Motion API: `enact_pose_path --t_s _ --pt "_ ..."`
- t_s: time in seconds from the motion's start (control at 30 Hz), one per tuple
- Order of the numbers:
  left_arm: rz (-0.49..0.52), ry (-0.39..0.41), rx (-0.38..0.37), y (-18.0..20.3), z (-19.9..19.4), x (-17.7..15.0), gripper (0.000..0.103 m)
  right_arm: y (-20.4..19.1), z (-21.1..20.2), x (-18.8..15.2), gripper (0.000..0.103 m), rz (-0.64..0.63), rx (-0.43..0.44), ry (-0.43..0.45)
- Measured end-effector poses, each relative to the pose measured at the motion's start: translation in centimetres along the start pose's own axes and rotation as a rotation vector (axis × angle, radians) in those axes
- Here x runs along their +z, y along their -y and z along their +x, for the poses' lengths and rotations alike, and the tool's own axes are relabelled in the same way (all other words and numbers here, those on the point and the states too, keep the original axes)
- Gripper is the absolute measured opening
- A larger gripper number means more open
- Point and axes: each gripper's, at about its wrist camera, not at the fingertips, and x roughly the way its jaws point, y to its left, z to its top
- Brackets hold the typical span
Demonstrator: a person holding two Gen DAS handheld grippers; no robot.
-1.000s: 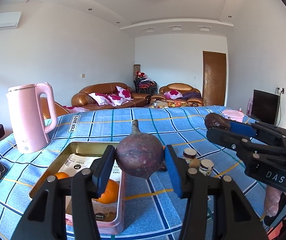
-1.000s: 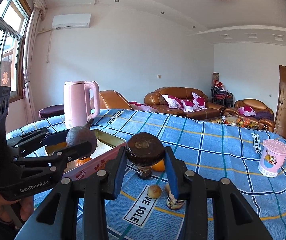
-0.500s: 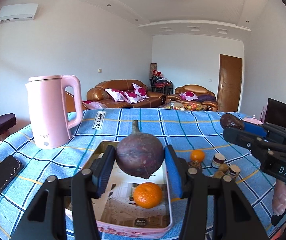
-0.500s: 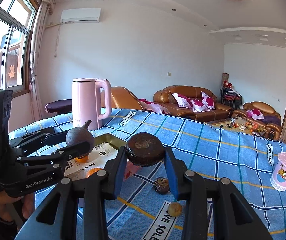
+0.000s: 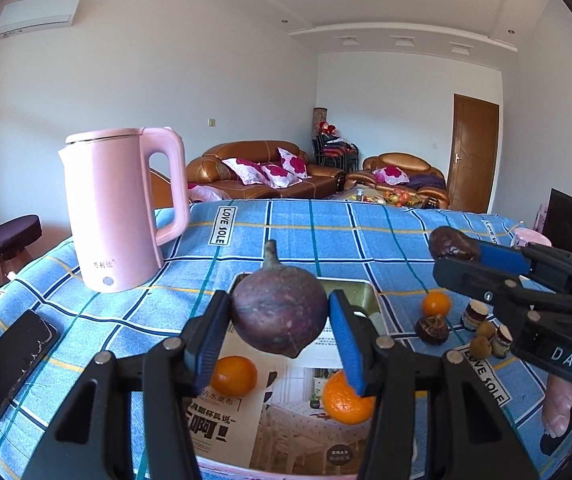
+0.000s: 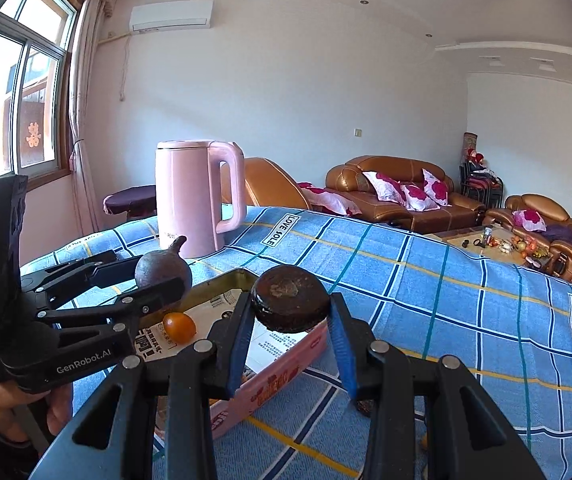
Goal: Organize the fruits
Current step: 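Carry both held fruits over the open tin box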
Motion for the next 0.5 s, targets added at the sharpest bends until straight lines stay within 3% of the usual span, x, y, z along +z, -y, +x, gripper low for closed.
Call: enact_pose_path --t_s 0.5 --pt "0.024 -0.055 0.043 -1.0 2.1 0.1 0.052 -1.6 4.1 -0.3 0.039 0.008 0.003 -0.063"
